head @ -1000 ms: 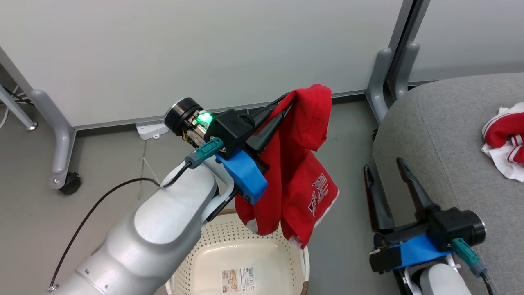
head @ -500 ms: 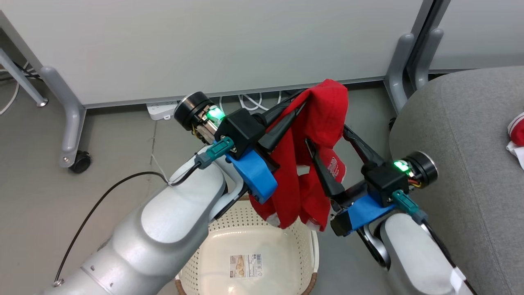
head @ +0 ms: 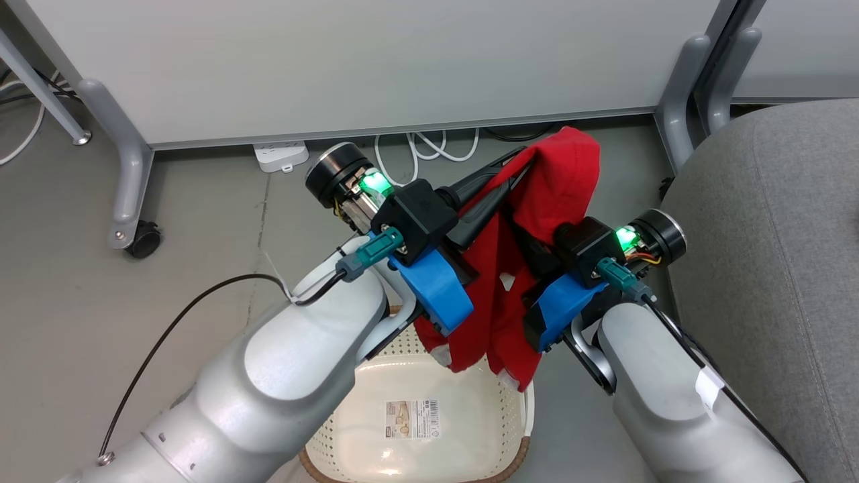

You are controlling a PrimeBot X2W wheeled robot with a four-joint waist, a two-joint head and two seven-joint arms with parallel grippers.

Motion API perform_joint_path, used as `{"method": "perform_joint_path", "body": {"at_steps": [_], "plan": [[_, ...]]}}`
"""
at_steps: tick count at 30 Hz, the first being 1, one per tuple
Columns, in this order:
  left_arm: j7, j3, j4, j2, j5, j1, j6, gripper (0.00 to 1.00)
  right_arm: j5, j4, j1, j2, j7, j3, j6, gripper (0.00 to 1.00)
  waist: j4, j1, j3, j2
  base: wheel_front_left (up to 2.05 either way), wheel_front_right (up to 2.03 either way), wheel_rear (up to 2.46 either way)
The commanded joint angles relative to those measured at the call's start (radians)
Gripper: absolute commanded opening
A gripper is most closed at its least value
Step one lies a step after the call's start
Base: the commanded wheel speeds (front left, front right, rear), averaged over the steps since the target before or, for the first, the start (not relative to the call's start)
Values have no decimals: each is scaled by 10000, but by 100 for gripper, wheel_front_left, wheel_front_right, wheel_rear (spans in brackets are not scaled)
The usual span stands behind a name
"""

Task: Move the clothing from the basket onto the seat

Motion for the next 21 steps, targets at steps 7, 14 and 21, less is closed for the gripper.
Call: {"method": "perform_joint_path", "body": {"at_steps": [7,14,21], "plan": [[-49,78,33,63,6,-119,-37,0,188,122,-229,98,-6,52,-11,0,-71,-1,31,0,0,0,0],[-53,126,59,70,24,-101,-55,0,218,45,-231,109,-6,24,-11,0,-117,-1,36,0,0,0,0],[-53,156,60,82,68,-40,-59,0,276,-17,-185,120,-6,35,-11,0,-154,-1,30,0,0,0,0]]}}
